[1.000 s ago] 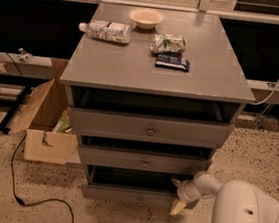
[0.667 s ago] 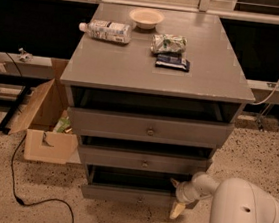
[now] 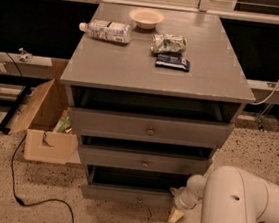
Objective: Open bottom drawer
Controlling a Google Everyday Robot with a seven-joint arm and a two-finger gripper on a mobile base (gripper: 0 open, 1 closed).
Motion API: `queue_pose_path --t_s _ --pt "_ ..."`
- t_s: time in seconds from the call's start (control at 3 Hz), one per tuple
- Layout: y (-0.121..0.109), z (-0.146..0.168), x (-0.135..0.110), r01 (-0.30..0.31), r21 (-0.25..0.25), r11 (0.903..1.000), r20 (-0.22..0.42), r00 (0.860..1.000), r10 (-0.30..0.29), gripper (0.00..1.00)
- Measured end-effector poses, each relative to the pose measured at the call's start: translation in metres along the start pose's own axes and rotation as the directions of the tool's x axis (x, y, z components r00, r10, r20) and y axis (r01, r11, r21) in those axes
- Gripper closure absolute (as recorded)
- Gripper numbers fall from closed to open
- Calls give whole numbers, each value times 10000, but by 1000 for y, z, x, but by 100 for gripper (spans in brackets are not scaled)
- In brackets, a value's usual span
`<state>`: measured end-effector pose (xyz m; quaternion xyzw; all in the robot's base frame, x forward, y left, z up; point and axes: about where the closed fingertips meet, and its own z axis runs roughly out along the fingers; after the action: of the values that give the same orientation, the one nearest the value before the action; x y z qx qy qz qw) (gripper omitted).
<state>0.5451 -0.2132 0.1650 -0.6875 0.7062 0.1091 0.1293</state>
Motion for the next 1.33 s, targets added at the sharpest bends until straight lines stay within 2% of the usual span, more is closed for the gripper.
queue_pose_path --t_s 0.33,0.67,1.0,1.33 --pt "25 7 4 -420 -557 9976 -122 9991 414 42" --pt "26 -3 1 -444 -577 9973 -130 9990 437 73" --pt "25 -5 0 -444 -576 9973 -130 9990 438 96" --pt "51 -4 -3 -560 -464 9974 -80 9984 556 100"
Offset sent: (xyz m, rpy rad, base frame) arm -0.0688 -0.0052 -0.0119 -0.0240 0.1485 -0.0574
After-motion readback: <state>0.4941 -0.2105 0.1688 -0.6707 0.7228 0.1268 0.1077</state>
